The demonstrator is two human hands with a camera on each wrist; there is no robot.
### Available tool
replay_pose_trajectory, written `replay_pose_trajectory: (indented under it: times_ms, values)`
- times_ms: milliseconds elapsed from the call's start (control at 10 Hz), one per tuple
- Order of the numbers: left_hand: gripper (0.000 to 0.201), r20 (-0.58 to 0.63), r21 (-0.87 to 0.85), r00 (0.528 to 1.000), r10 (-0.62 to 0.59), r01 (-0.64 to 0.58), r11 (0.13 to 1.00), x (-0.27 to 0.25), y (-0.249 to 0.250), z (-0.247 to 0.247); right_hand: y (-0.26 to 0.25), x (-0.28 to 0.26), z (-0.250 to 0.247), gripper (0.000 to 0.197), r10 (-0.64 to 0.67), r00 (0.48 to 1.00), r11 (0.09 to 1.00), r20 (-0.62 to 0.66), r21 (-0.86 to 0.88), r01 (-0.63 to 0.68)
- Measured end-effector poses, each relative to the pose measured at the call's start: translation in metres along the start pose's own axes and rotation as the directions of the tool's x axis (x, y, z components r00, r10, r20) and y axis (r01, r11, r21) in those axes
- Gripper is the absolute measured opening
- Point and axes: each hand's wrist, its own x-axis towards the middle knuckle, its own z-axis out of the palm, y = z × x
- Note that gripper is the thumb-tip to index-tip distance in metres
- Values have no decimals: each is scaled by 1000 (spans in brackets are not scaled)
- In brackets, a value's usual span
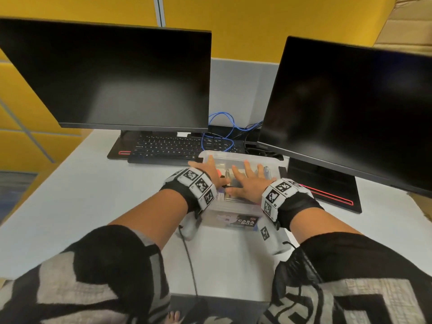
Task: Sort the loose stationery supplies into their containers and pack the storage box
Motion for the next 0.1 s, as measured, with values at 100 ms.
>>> replay_pose_trajectory:
  times_ms: [100]
  values:
    - [76,-144,42,985,91,-85,995,-7,-14,22,7,1,13,72,-23,996,997,-84,65,29]
